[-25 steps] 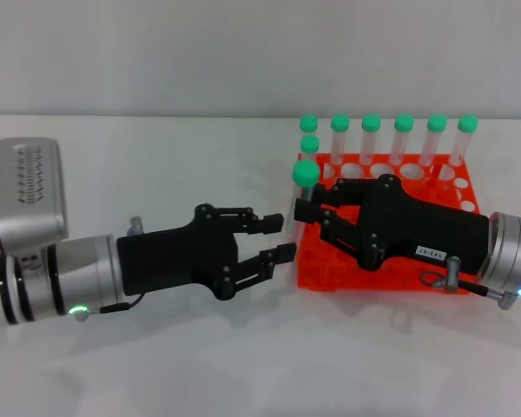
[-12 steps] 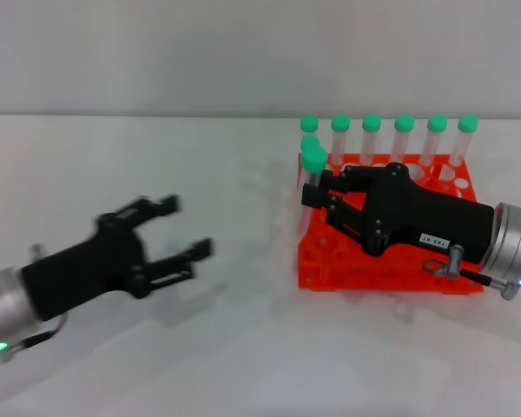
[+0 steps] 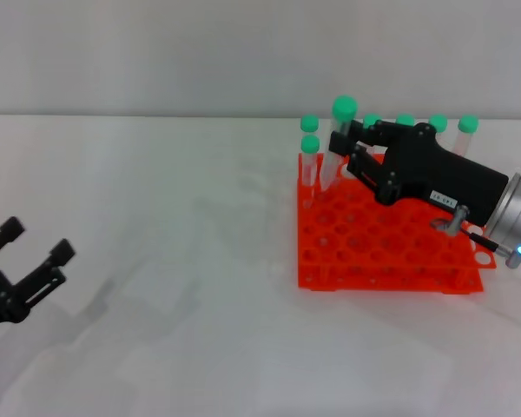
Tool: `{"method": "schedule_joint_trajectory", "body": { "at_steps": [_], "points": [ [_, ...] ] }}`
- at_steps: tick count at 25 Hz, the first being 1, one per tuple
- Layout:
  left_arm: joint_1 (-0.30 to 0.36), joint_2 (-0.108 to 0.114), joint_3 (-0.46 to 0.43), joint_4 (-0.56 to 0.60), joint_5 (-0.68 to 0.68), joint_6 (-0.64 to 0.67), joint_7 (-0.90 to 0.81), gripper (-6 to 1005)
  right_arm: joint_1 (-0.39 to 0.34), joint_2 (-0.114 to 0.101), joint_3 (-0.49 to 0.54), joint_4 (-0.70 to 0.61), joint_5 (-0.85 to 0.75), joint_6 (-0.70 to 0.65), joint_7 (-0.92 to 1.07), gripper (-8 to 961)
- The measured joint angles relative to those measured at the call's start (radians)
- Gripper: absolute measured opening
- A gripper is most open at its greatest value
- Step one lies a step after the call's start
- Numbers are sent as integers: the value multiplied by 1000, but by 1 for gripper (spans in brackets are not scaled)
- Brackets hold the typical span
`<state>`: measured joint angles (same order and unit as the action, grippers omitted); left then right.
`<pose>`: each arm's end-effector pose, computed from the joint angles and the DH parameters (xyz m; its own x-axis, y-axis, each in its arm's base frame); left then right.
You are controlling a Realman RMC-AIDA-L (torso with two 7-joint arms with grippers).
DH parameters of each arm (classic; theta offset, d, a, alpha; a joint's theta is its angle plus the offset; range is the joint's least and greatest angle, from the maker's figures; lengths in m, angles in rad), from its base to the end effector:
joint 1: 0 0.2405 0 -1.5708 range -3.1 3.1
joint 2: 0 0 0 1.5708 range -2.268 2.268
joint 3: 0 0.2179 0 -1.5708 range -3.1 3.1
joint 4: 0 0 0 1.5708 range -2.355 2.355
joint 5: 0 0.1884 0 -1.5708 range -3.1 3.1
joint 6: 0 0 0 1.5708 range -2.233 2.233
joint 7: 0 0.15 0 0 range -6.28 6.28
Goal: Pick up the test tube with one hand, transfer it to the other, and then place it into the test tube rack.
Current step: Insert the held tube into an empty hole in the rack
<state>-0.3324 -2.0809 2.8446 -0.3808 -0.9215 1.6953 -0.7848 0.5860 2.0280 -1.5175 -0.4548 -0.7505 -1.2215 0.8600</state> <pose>-0.3054 0.2317 0.0540 0.6228 0.0502 0.7808 0.6868 -0.5131 -0.5149 0.1465 0.3406 -0.0074 0.6576 0.0526 -0.7515 -0.3651 -0.8503 -0.3791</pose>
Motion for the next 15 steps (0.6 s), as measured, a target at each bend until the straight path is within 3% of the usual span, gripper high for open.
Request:
{"method": "schedule_joint_trajectory", "body": {
  "at_steps": [7, 15],
  "points": [
    [24, 0, -2, 45, -48, -19, 26, 873, 12, 0, -14, 21, 48, 90, 16, 198],
    [21, -1, -2, 57, -69, -30, 26, 873, 36, 0, -134, 27, 209, 172, -37, 210]
  ]
}}
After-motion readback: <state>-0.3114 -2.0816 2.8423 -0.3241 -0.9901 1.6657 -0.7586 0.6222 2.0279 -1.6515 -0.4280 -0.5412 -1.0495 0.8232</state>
